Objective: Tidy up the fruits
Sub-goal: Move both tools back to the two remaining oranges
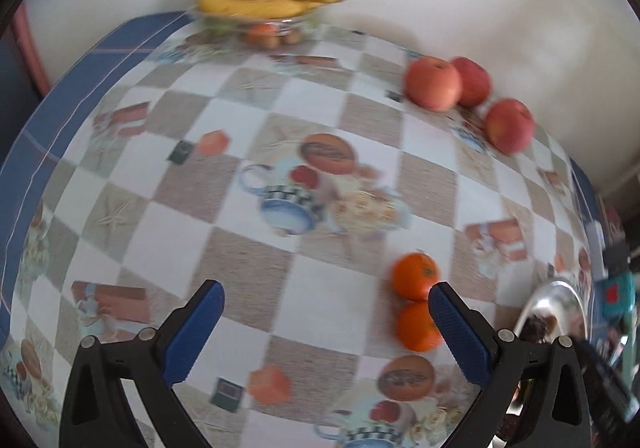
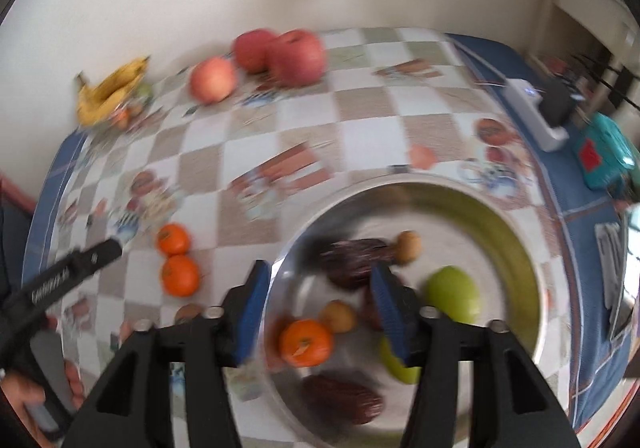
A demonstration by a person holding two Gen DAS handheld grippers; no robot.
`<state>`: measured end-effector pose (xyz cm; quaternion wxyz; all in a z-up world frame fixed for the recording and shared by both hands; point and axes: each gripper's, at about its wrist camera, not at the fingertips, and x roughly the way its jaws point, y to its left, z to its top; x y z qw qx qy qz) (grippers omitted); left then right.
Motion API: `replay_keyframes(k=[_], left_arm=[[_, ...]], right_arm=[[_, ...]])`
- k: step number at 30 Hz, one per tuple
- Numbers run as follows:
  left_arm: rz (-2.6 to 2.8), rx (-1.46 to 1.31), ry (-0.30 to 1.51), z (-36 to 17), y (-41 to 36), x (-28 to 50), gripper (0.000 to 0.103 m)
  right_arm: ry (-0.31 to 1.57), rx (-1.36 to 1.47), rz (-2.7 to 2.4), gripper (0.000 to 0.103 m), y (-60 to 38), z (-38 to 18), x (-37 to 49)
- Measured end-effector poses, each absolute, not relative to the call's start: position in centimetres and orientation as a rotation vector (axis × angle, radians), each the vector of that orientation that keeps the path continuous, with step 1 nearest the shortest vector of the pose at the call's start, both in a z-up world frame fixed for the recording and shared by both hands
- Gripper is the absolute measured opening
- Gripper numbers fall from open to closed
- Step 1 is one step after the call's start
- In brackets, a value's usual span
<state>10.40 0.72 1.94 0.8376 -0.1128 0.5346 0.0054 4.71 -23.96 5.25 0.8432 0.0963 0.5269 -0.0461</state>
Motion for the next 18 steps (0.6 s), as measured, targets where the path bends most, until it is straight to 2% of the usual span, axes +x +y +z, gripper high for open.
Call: replay_keyframes(k=[1,5,9,14,16,18], left_arm=[[0.020,-0.241,1.131,1.9,1.2,10.4,0.103],[0.038,-0.258,1.138,1.7,2.3,10.5,0.103],[0.045,-0.288,1.147,1.5,3.0,10.7,0.103],[0.063,-0.259,1.197,0.3,3.7,11.2,0.103],[0.077,-0.280,1.212,-0.2,4.4,11.3,0.103],[0.086,-0.312,1.220,-0.5,5.3,11.4,0.103]], right_arm=[[1.111,0.186,-0.090,0.071,-23.3,5.2,4.7],[1.086,0.104,-0.072,0.071,-20.6,5.6,4.9],[1.106,0.152,0.003,0.086,-19.0,5.2,5.8],[1.119,0.179,0.014,0.089,-17.3,4.1,6.9],[1.132,0.204,0.048,0.098,-16.7,3.6,7.3],[1.143,0.214,0.061,0.099,-16.3,3.1,7.6]])
